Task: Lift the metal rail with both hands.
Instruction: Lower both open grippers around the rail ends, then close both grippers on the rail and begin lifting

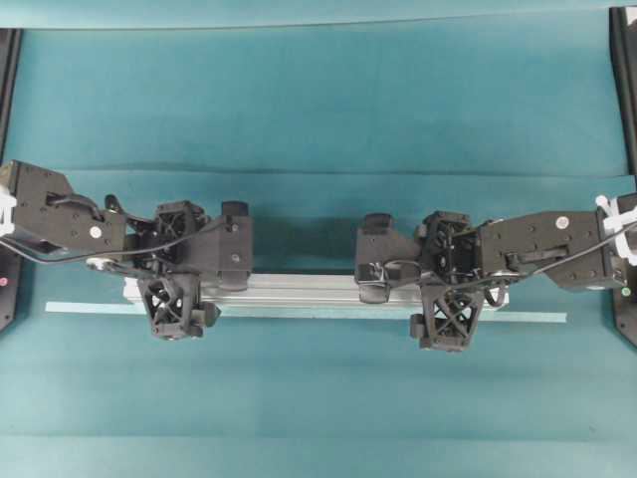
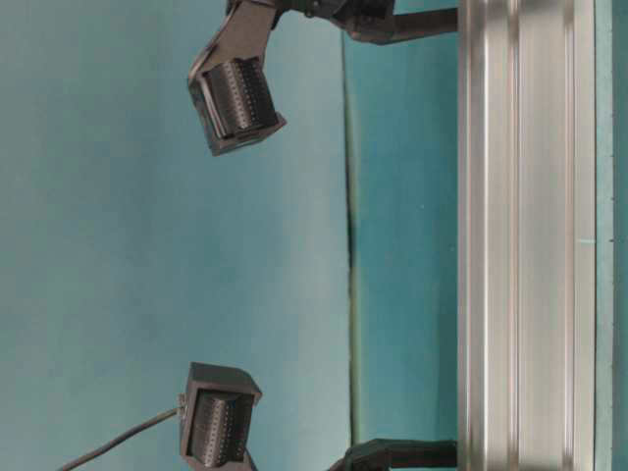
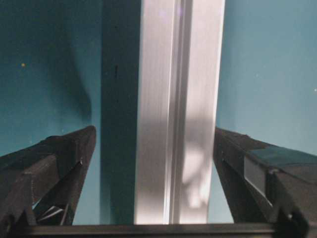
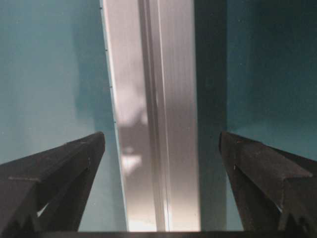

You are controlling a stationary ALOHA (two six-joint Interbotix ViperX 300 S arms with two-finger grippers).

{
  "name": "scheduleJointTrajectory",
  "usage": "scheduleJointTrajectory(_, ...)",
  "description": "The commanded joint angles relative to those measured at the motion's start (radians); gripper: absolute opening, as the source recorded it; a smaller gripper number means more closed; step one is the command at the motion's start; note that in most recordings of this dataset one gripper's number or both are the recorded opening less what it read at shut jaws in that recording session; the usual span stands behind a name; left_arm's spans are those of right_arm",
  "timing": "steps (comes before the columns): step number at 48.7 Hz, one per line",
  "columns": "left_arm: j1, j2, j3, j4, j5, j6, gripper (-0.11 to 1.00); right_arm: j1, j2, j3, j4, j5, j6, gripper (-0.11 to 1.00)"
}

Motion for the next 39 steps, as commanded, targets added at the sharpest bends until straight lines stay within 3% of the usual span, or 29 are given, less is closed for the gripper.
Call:
scheduleJointTrajectory(1,-0.003,-0.003,-0.008,0.005,-0.008,-0.003,0.99,0.003,0.011,0.002,-0.002,-0.005,0.005,0.96)
scheduleJointTrajectory(15,-0.003,-0.002,-0.002,0.005,-0.008,-0.031,0.97,0.003,0.011,0.005,-0.002,-0.011,0.008,0.94)
scheduleJointTrajectory(21,-0.005,-0.002,-0.003,0.005,-0.008,-0.058,0.92,0.003,0.011,0.003,0.0,-0.008,0.008,0.86)
scheduleJointTrajectory(24,-0.009,0.0,-0.003,0.005,-0.008,-0.074,0.83,0.003,0.011,0.002,0.0,-0.008,0.009,0.74)
scheduleJointTrajectory(30,-0.023,0.0,-0.008,0.005,0.0,-0.081,0.5,0.003,0.011,0.003,0.005,-0.006,0.009,0.4)
scheduleJointTrajectory(33,-0.026,0.0,-0.008,0.005,0.002,-0.081,0.37,0.003,0.011,0.003,0.008,-0.006,0.005,0.39)
scheduleJointTrajectory(39,-0.031,0.0,-0.008,0.005,0.003,-0.08,0.37,0.003,0.011,0.003,0.015,-0.005,0.005,0.39)
